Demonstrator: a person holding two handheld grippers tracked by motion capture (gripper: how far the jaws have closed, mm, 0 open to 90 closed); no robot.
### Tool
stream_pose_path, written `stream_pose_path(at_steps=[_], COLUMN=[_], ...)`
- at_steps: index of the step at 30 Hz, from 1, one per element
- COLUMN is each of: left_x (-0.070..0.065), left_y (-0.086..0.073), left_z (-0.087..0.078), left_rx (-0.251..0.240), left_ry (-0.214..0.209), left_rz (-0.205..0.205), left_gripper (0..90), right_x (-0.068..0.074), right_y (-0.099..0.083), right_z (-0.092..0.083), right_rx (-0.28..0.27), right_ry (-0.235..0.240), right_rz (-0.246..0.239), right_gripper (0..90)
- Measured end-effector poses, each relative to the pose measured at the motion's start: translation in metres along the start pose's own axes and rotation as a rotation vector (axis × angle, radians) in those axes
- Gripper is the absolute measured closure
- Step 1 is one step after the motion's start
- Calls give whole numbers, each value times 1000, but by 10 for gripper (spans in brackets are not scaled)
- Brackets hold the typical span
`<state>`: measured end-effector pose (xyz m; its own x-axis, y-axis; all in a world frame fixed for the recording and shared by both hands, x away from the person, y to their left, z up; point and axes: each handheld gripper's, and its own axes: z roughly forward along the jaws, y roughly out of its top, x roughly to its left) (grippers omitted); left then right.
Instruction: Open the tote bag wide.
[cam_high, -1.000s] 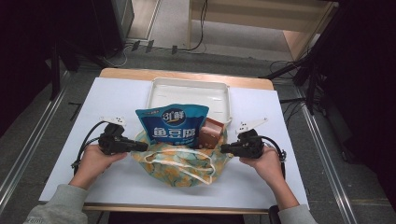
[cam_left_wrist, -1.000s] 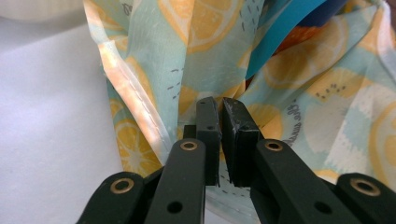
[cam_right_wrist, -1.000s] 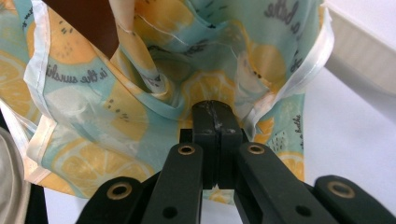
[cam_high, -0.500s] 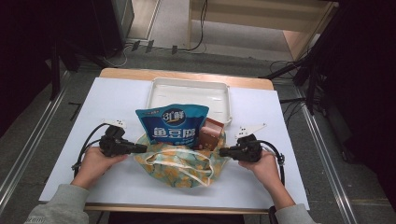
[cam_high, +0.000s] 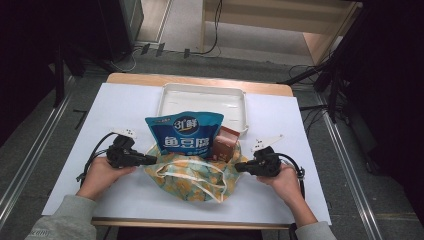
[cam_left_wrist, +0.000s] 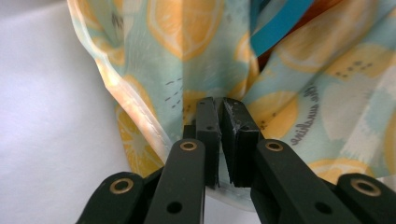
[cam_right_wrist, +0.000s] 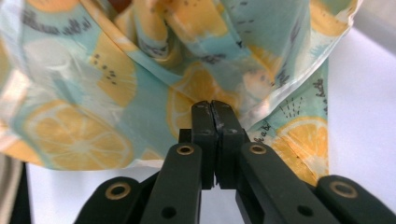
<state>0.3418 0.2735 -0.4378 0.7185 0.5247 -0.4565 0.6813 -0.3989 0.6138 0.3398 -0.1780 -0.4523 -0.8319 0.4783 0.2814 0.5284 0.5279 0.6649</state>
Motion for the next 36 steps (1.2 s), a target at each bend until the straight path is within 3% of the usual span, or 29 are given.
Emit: stream_pose_path(at_steps=[3,6,13,20,28,36], left_x=[-7,-11,-26,-42,-56,-58], left_y=[4,6,16,26,34,36], left_z=[-13,-18,-27,-30,-28,-14], left_rx=[-32,-35,-35,-22,-28,-3], left_ry=[-1,-4,-22,-27,-44,-51], left_rz=[32,45,82,134,175,192], left_gripper=[846,834,759,632,456,385], right_x=[3,6,16,32,43,47], right_y=[2,4,16,34,44,46], right_z=[-14,-20,-34,-53,-52,-39], right_rx=[-41,-56,-59,-73,-82,-56], right_ry=[1,4,0,8,22,45], right_rz=[8,4,-22,-85,-121,-127], right_gripper=[894,879,803,712,599,504])
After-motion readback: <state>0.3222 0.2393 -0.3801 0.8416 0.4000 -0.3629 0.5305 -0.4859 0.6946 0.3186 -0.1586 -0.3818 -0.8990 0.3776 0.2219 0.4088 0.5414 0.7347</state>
